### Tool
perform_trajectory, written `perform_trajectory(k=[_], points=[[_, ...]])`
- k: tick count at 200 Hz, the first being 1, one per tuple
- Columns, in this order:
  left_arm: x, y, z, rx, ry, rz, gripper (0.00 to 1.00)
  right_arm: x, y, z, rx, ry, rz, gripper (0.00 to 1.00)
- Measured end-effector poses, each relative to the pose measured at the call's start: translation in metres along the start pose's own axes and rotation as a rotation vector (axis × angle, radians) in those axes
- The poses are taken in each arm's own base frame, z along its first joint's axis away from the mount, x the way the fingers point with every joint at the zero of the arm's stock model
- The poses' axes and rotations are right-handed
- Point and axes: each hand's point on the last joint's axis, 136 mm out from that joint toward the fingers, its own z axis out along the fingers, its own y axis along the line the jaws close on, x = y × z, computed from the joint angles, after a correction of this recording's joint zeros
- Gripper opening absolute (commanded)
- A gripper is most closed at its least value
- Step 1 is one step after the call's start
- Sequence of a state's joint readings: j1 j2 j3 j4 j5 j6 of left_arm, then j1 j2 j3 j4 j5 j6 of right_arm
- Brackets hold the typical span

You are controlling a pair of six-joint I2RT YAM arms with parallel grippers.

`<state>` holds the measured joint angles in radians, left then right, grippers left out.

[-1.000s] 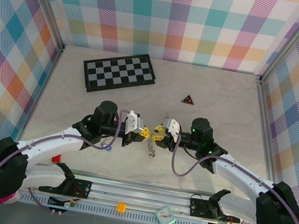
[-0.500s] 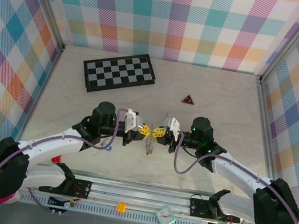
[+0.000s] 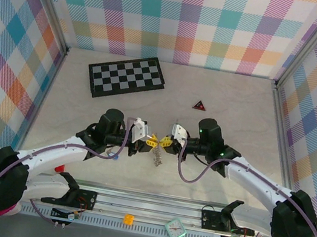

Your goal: Put the keys on the keyring

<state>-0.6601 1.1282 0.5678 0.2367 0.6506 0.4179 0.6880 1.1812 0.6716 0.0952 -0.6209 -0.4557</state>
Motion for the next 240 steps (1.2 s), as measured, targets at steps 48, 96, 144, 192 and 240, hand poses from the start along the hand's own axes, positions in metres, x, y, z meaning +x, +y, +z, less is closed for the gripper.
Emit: perform_trajectory(k=[48,96,144,192,240], points=[[0.004,0.001,-0.002,-0.007,0.057,0.011,0.14,0.000,0.000,0.001,-0.005,0.077,-0.041,0.00],[0.005,-0.001,-0.004,0.004,0.081,0.013,0.09,0.005,0.005,0.006,-0.020,0.158,-0.064,0.00],[0.004,-0.004,-0.004,0.021,0.087,0.015,0.00,0.004,0.000,0.006,0.001,0.189,-0.055,0.29],[-0.004,-0.006,-0.002,0.022,0.000,-0.008,0.00,0.013,-0.010,-0.016,0.109,-0.003,0.044,0.33],[-0.002,-0.009,-0.002,0.022,-0.071,-0.054,0.00,0.017,-0.008,-0.009,0.087,-0.105,0.134,0.33]])
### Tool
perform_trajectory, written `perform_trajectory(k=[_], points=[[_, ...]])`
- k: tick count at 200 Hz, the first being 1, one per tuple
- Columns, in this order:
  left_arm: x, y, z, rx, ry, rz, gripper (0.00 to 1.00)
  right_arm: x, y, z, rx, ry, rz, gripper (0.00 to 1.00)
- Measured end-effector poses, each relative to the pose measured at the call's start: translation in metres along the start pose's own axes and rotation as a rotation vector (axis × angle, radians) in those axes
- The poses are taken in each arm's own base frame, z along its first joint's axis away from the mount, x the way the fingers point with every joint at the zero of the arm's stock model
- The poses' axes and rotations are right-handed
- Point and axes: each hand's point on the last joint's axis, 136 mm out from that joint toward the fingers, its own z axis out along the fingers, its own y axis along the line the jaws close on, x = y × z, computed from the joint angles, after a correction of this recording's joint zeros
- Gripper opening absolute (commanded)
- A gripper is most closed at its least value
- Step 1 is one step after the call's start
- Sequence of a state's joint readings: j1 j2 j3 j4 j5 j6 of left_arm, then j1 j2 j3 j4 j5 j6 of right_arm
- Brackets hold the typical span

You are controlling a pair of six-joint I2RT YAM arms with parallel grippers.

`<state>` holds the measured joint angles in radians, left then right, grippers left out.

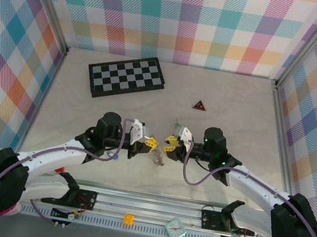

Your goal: Put the keys on the keyring

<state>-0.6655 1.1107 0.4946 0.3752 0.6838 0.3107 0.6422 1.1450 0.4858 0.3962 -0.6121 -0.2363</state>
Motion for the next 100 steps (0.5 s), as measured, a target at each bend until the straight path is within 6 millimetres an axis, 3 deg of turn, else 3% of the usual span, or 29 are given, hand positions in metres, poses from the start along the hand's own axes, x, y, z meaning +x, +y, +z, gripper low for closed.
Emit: perform_trajectory(k=[27,100], points=[[-0.010,0.001,0.000,-0.002,-0.044,0.000,0.00,-0.010,0.000,0.003,-0.021,-0.050,0.003,0.30],[-0.017,0.003,0.000,-0.011,-0.092,-0.022,0.00,-0.013,0.005,0.012,-0.086,-0.085,0.030,0.24]])
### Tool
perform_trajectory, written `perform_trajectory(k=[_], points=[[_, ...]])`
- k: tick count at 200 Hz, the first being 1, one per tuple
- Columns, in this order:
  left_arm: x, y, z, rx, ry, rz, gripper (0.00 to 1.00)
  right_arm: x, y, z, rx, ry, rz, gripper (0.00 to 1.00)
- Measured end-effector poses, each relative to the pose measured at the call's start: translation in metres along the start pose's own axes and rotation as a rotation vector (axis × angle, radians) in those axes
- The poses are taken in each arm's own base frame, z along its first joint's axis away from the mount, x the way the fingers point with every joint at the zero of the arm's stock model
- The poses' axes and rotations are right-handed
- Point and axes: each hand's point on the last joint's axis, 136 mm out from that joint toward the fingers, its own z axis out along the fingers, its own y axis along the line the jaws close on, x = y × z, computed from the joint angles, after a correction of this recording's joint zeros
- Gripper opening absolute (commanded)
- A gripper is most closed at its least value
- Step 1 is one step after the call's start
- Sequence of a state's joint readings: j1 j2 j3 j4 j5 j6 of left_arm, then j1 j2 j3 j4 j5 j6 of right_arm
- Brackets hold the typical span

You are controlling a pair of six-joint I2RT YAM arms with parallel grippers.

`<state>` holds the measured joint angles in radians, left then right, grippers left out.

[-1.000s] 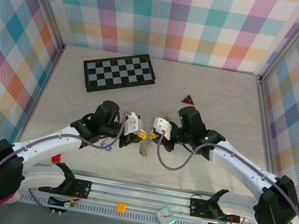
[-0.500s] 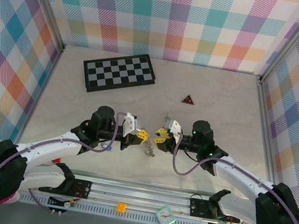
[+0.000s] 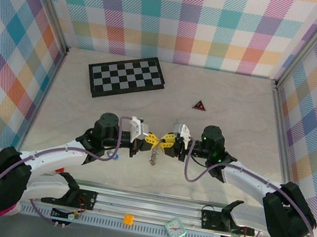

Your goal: Put the keys on the keyring

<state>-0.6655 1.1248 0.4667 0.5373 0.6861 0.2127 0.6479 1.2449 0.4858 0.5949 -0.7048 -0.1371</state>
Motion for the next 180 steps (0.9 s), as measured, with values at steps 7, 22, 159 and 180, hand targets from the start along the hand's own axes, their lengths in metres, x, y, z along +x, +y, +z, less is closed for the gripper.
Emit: perform_trajectory(k=[7,22,159,180], points=[[0.0001,0.0002,-0.0001,-0.001,0.000,0.000,0.00,-0.0004,0.0000,0.0002,-0.001,-0.002,0.001,0.24],[-0.0009,0.0005,-0.0001,-0.003,-0.005,0.004,0.00,-0.0014,0.0002,0.0002,-0.003,-0.006,-0.003,0.25],[0.0030,0.0014,-0.0002,-0.010,0.007,0.026,0.00,-0.0001,0.0000,-0.0011,0.009,0.005,-0.001,0.24],[0.0060,0.0012,-0.0003,-0.009,0.018,0.026,0.00,0.0005,-0.0020,-0.0028,0.029,0.014,-0.005,0.25]])
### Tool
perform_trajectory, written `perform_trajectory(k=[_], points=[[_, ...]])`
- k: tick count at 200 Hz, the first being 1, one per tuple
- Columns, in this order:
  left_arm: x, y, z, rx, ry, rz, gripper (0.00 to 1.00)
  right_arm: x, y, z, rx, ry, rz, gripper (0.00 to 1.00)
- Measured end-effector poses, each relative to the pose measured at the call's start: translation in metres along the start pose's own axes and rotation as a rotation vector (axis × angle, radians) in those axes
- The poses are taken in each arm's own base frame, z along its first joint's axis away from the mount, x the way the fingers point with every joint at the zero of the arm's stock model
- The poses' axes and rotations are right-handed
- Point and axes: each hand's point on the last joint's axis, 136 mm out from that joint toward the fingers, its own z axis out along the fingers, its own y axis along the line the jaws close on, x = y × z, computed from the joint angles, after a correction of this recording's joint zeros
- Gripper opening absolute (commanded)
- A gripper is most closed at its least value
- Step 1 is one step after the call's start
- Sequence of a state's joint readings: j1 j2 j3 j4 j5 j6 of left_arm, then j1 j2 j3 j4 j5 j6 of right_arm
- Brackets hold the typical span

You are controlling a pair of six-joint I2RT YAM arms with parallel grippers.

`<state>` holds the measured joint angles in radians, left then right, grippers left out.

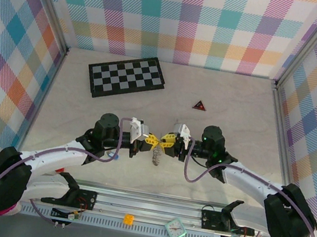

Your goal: Put the keys on the keyring

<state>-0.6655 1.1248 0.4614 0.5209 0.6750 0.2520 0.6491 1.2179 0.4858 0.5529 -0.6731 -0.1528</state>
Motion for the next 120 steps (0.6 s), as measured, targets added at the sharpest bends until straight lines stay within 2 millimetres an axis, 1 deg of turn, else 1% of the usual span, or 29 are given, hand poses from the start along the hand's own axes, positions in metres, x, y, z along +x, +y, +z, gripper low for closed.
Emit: perform_trajectory(k=[63,120], points=[[0.0044,-0.0009,0.0000,0.004,0.017,-0.007,0.00,-0.0049,0.0020,-0.0036,0.007,-0.005,-0.025,0.25],[0.0058,-0.0020,0.0000,0.010,0.021,-0.012,0.00,0.0048,0.0058,0.0034,-0.028,0.017,0.000,0.19]])
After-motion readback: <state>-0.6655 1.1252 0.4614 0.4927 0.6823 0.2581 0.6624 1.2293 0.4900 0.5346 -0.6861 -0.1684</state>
